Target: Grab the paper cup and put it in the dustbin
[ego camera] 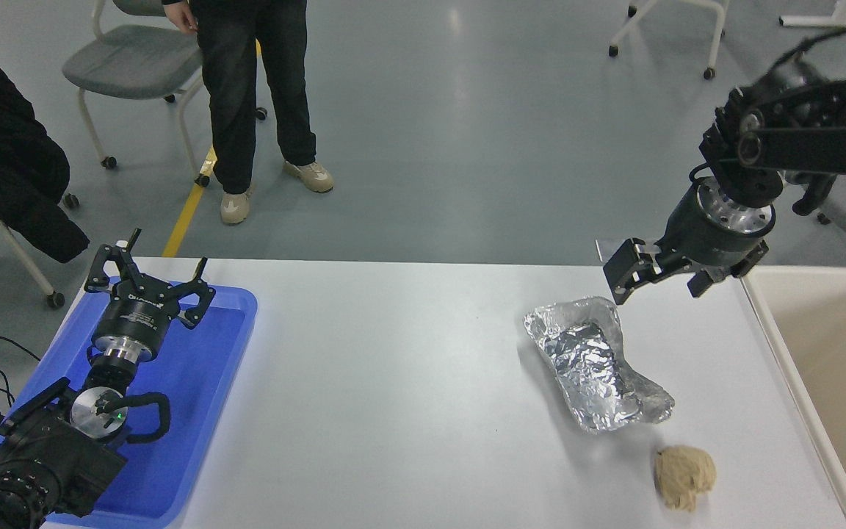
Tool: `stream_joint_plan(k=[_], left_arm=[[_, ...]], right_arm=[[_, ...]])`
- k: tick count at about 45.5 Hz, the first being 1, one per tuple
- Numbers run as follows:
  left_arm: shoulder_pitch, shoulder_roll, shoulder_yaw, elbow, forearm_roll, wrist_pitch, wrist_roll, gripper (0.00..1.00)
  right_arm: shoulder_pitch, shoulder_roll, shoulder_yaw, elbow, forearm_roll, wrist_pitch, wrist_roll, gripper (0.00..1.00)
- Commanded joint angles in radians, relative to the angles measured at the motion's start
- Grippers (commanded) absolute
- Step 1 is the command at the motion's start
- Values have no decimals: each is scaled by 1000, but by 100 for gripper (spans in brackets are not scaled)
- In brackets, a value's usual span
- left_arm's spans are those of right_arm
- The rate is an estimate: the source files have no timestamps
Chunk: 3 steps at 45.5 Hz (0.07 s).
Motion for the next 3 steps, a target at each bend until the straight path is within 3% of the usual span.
stream_joint_plan(k=[1,3], left_arm=[[1,0,0,0,0,0,0,100],[1,0,0,0,0,0,0,100]], right_arm=[[-66,-20,97,-31,-38,0,0,100],[-66,-26,114,-28,-27,0,2,100]])
